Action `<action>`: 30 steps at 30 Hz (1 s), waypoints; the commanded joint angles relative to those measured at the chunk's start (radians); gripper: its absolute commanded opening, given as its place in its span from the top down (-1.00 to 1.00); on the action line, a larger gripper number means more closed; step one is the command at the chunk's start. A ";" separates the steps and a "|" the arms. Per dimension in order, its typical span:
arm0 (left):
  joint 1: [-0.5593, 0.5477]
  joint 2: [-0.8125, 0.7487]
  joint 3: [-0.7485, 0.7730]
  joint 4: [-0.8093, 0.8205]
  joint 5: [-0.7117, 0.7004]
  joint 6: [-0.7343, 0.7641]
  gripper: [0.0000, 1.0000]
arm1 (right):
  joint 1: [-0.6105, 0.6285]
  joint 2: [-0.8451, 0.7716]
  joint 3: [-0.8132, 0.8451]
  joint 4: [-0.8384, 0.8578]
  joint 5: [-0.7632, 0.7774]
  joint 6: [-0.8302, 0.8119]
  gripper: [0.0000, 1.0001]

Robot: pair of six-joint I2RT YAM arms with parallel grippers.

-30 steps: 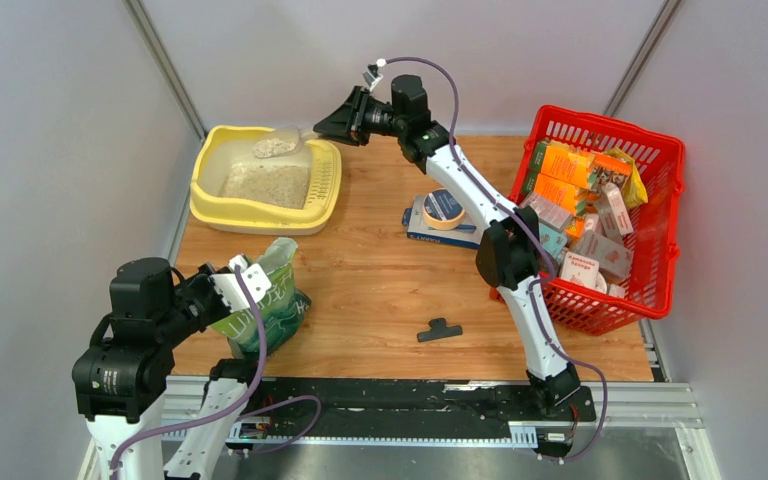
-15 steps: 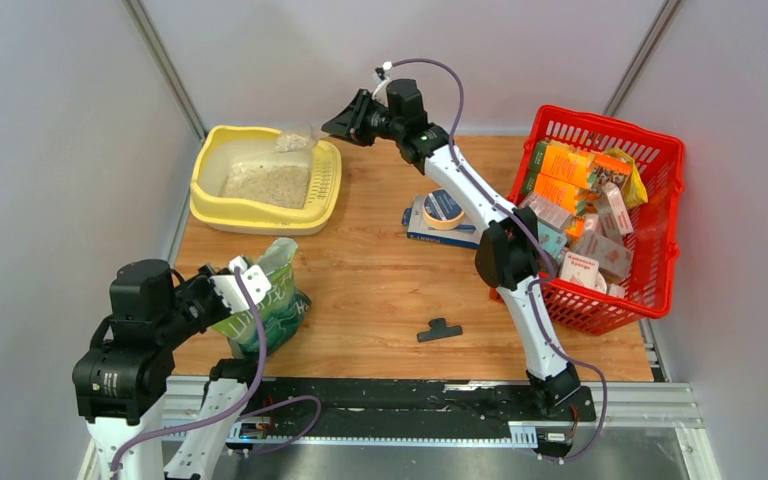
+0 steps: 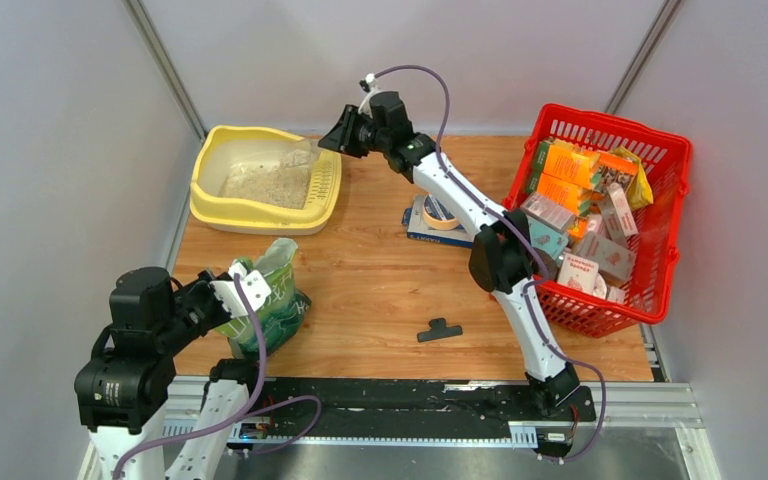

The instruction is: Fill the litter box with clean litter

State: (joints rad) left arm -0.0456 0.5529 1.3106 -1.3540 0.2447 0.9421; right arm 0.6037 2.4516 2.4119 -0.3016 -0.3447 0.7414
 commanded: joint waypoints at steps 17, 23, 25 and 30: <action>0.003 -0.116 -0.088 0.090 0.054 0.030 1.00 | 0.033 0.133 -0.027 0.007 0.107 -0.373 1.00; 0.003 -0.128 -0.096 0.105 0.076 0.029 1.00 | 0.033 0.109 -0.022 0.015 0.084 -0.427 1.00; 0.003 -0.130 -0.097 0.113 0.087 0.026 1.00 | 0.030 0.096 -0.020 0.015 0.076 -0.422 1.00; 0.003 -0.131 -0.102 0.145 0.105 -0.003 1.00 | 0.028 0.034 -0.033 0.013 0.053 -0.435 1.00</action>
State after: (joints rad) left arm -0.0456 0.4324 1.2087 -1.2819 0.3084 0.9527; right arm 0.6426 2.4279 2.3810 -0.3260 -0.2691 0.3439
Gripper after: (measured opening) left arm 0.006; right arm 0.292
